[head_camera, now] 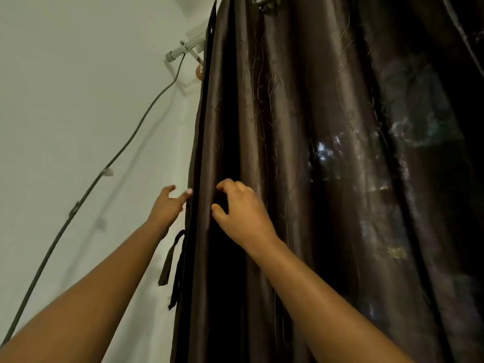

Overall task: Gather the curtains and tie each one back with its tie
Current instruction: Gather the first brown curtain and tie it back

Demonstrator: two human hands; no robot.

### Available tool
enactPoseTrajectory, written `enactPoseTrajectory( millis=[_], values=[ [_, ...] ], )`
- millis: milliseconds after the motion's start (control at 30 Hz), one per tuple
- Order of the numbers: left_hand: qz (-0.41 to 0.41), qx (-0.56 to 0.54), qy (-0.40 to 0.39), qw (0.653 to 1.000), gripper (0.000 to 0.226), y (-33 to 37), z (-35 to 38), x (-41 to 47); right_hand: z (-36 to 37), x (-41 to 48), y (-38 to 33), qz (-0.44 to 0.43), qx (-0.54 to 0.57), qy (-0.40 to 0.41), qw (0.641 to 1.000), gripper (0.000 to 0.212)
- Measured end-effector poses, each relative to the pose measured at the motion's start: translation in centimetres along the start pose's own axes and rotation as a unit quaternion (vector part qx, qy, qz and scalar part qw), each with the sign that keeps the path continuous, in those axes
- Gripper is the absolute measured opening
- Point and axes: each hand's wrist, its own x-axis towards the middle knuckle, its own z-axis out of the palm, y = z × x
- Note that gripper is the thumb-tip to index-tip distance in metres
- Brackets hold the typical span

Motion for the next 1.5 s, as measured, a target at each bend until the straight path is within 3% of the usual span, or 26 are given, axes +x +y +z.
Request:
enactPoseTrajectory(
  millis=[167, 300, 400, 600, 767, 900, 1033, 1133, 1267, 1333, 1400, 1500],
  values=[
    [0.026, 0.056, -0.066, 0.996, 0.064, -0.3, 0.5, 1.2, 3.9, 2.9, -0.9, 0.01, -0.029, 0.049, 0.998, 0.052],
    [0.081, 0.113, -0.025, 0.99, 0.064, -0.1, 0.5, 1.3, 5.3, 4.5, -0.2, 0.061, -0.082, 0.041, 0.994, 0.077],
    [0.096, 0.111, 0.004, 0.989, 0.047, -0.3, -0.5, 1.2, 5.4, 4.6, 0.8, 0.058, -0.12, 0.04, 0.99, 0.084],
    [0.122, 0.108, 0.042, 0.986, 0.026, 0.2, -2.6, 0.4, 2.9, 4.0, 2.3, 0.06, -0.156, 0.105, 0.98, 0.077],
    [0.167, 0.073, 0.016, 0.983, 0.016, 2.4, -1.6, -1.3, 1.3, 4.0, 1.9, 0.052, -0.143, 0.123, 0.981, 0.074],
    [0.207, 0.054, -0.004, 0.977, 0.02, 4.1, 0.6, -2.5, 1.3, 4.0, 1.6, 0.043, -0.148, 0.121, 0.981, 0.067],
    [0.196, -0.043, -0.022, 0.979, 0.026, 5.7, 2.0, -2.5, 0.9, 4.3, 1.0, 0.023, -0.156, 0.08, 0.984, 0.048],
    [0.146, -0.139, -0.029, 0.979, 0.023, 7.0, 2.0, -1.2, -1.3, 4.9, 1.3, 0.0, -0.159, 0.149, 0.976, 0.034],
    [0.119, -0.209, -0.06, 0.969, 0.022, 8.5, 1.9, 1.4, -6.6, 6.5, 2.9, 0.01, -0.197, 0.229, 0.953, 0.038],
    [0.13, -0.228, -0.07, 0.962, 0.026, 9.2, 2.0, 2.8, -9.4, 7.2, 3.9, 0.059, -0.292, 0.276, 0.914, 0.05],
    [0.148, -0.221, -0.078, 0.961, 0.037, 10.0, 2.4, 3.8, -12.0, 7.9, 4.7, 0.161, -0.355, 0.285, 0.876, 0.074],
    [0.155, -0.213, -0.079, 0.961, 0.045, 11.1, 3.6, 4.5, -14.3, 9.3, 5.0, 0.282, -0.305, 0.239, 0.878, 0.096]
  ],
)
